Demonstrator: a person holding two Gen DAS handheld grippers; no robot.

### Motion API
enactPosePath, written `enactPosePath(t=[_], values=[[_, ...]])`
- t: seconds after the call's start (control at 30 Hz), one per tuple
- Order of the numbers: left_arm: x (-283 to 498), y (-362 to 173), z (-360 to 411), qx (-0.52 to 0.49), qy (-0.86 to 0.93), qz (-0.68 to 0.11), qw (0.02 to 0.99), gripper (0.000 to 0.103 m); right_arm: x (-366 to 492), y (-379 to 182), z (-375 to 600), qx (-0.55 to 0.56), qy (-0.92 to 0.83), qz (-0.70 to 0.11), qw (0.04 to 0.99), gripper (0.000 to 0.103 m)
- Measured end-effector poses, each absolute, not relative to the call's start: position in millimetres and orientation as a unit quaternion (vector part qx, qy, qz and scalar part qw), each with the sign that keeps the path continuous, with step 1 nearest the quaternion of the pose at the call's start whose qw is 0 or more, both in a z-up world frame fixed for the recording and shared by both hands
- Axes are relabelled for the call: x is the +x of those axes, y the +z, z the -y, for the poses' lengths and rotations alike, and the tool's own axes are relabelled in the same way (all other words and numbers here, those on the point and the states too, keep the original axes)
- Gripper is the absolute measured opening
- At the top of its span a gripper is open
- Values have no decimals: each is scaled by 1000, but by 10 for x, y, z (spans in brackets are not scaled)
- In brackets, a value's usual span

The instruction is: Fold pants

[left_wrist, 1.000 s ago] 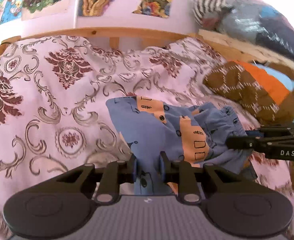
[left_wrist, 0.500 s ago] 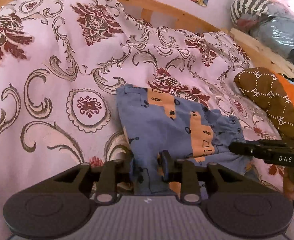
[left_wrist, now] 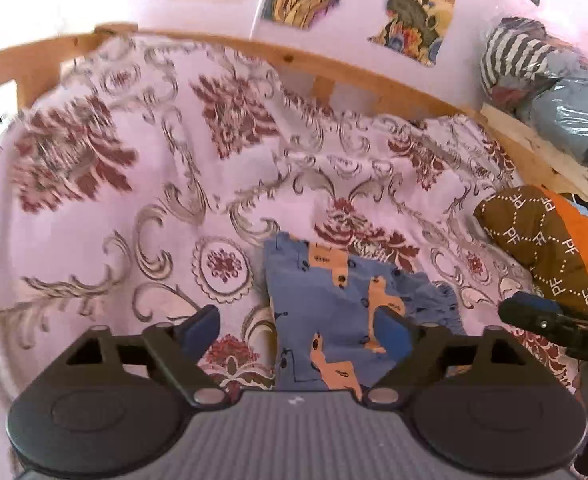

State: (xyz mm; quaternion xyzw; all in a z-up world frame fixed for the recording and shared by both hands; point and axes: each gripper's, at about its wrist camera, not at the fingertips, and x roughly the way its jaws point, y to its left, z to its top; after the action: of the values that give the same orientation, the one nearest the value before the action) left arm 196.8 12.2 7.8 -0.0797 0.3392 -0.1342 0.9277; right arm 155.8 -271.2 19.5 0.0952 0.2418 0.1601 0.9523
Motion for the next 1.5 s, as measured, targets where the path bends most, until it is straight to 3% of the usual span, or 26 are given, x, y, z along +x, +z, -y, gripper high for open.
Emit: enactPosePath(t=[0.2,0.47,0.73,1.07,1.5], values=[[1582,383,-82,-60,-113,-298,946,103,1213,422,2542,69,142,-208,965,102],[1061,533,-146,-68,-68,-279,956,103,757,511,2350,33,116,-195,973,102],[669,321,-185,-53,-35,-288,955,103,360,409,2223,7,96,-198,976,102],[536,-51,-257,-74,-19,-327,942,103,171,165,2161,1,88,-222,971,102],[547,-94,-245,-69,-19,-332,940,103,177,114,2171,7,87,-232,969,102]])
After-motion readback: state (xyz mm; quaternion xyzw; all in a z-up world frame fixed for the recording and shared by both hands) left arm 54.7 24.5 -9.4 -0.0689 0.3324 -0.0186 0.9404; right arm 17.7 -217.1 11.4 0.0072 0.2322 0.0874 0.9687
